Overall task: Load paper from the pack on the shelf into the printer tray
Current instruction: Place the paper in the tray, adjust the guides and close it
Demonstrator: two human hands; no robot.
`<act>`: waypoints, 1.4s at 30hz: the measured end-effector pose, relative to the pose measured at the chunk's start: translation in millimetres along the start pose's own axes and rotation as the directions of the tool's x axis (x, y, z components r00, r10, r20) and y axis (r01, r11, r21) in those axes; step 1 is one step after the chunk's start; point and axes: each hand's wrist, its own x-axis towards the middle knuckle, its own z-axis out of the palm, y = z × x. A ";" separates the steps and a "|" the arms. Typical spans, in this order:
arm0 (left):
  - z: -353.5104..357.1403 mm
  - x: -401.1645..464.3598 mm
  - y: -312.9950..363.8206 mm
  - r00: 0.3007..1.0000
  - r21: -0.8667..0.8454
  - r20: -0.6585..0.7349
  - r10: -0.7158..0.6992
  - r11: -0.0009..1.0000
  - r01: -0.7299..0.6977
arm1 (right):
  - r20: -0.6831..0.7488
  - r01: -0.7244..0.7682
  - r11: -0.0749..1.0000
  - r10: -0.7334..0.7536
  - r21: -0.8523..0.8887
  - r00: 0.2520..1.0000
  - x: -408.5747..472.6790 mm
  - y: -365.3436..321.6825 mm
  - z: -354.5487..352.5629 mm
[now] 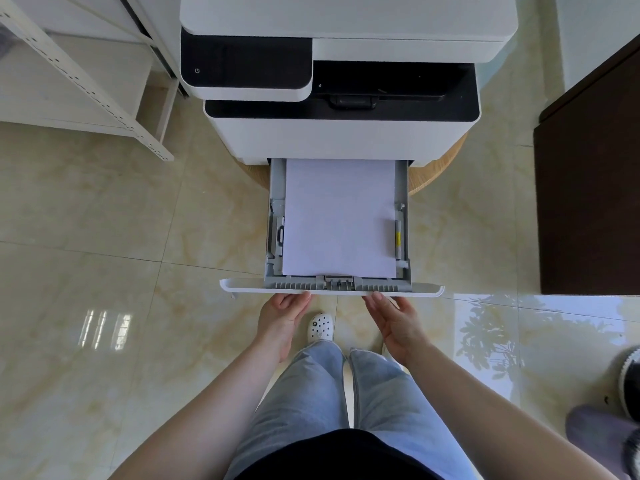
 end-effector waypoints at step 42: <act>46.3 102.2 153.4 0.547 0.910 -0.011 0.837 0.235 -0.341 | 0.246 0.348 -0.003 -0.714 -0.937 0.655 97.1 -161.6 80.6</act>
